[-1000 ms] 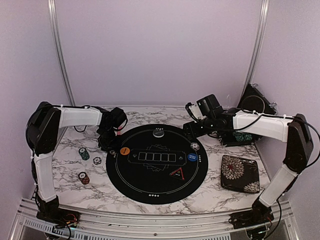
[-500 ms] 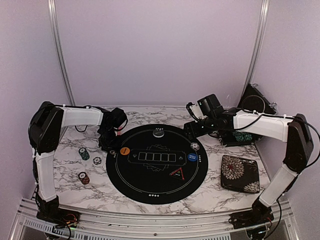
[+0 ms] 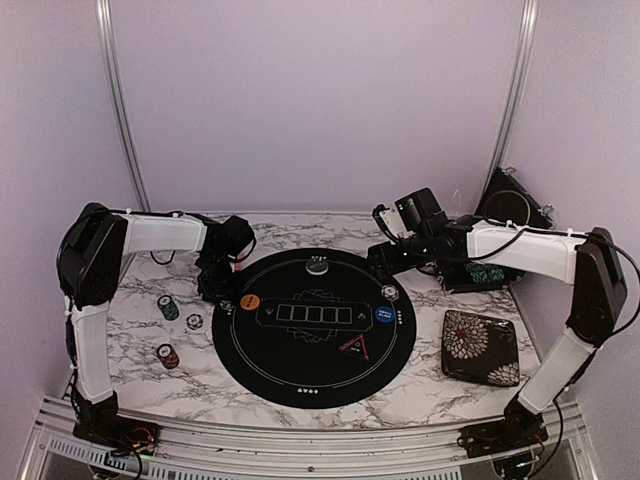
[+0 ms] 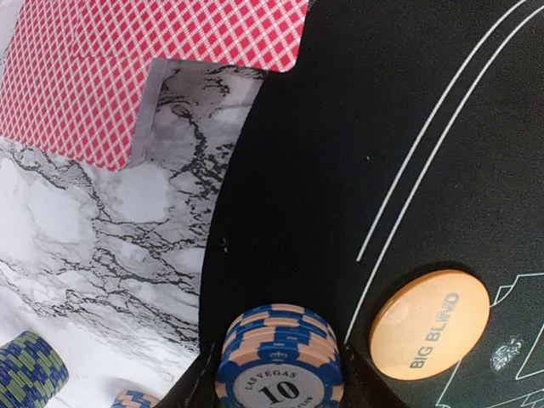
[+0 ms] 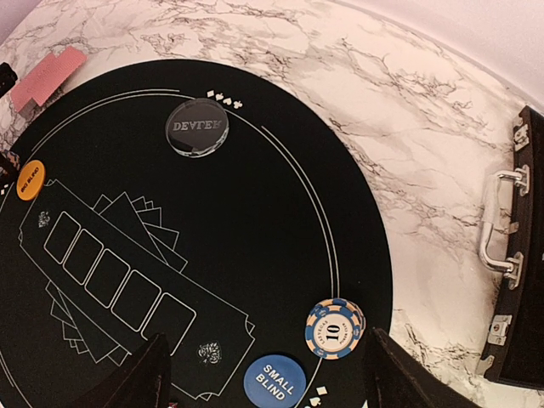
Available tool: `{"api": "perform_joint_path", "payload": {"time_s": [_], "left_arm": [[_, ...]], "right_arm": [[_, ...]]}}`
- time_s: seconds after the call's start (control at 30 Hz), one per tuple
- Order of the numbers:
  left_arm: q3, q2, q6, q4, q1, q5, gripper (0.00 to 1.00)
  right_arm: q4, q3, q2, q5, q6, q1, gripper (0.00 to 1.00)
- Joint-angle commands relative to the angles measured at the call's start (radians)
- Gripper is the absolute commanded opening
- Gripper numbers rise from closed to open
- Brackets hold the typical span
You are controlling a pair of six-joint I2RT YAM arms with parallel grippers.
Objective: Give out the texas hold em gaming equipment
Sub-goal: Place the poker chips pile at the big blind area.
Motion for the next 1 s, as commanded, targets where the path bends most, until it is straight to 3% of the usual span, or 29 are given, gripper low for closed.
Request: {"api": "perform_joint_path", "payload": {"time_s": [0.0,0.53,0.77,0.97], "left_arm": [[-0.007,0.012,0.012,-0.016,0.004,-0.006,0.48],[-0.003,-0.031,0.021,-0.019,0.004,-0.006,0.65],[-0.001,-0.053,0.026,-0.026,0.004,-0.008,0.72],[0.005,-0.060,0.035,-0.035,0.004,-0.009,0.75]], "right_arm": [[-0.002,-0.001,0.001,-0.007,-0.005,-0.008,0.75],[0.001,-0.003,0.003,0.001,-0.001,-0.011,0.75],[-0.020,0.003,0.046,0.075,0.000,-0.034,0.75],[-0.020,-0.001,0.064,0.079,0.005,-0.054,0.75]]}}
